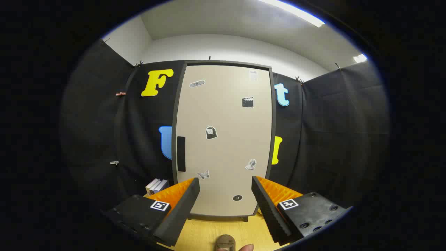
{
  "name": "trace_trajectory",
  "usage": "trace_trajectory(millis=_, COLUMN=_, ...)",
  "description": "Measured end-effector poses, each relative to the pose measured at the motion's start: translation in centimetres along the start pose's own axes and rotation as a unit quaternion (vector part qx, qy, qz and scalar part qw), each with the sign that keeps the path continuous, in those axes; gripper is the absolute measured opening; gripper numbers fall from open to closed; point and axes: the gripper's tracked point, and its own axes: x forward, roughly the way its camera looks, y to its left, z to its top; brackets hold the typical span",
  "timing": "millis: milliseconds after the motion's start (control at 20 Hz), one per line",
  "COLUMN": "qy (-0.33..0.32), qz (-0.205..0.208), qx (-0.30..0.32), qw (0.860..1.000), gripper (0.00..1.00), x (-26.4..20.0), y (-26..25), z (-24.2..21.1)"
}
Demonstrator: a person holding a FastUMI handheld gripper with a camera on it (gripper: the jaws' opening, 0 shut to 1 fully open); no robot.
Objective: Open the shoe cabinet door, grab the shoes and put them into the shoe cabinet, then close the shoe cabinet door.
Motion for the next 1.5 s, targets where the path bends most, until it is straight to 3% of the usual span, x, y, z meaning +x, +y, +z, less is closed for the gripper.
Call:
trace_trajectory(millis=950, qy=-0.005, qz=0.032, qx=0.011, qw=0.999, gripper=0.98, x=0.3, y=3.9, z=0.9)
trace_trajectory(millis=1500, qy=-0.018, qz=0.069, qx=0.034, qw=0.997, gripper=0.97, x=7.2, y=10.7, z=3.3)
